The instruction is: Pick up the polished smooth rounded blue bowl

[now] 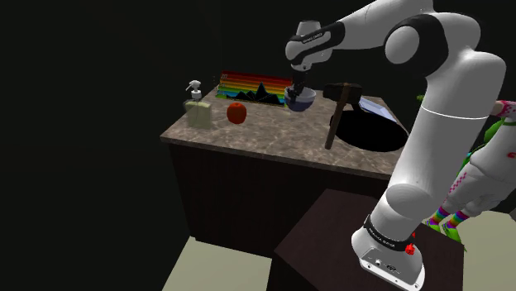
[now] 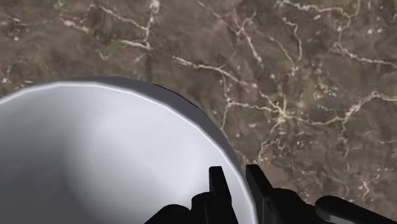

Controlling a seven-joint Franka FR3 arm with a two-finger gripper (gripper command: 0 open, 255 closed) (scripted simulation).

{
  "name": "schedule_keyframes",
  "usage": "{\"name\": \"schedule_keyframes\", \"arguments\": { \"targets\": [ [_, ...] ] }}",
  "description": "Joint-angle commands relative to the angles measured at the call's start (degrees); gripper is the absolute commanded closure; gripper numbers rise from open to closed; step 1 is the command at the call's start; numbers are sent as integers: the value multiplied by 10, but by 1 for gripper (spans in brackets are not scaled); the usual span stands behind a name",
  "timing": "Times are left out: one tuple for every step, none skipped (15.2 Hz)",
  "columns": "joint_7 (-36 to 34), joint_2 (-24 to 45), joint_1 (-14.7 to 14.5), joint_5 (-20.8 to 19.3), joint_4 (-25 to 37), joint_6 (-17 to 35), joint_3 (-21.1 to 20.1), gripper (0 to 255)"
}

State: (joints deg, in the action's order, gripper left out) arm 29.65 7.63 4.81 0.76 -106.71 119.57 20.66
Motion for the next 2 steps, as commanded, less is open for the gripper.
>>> {"name": "schedule_keyframes", "arguments": {
  "targets": [
    [-2,-4,-1,-2,5,-8,0,255],
    [-2,-4,-1,-2,5,-8,0,255]
  ]
}}
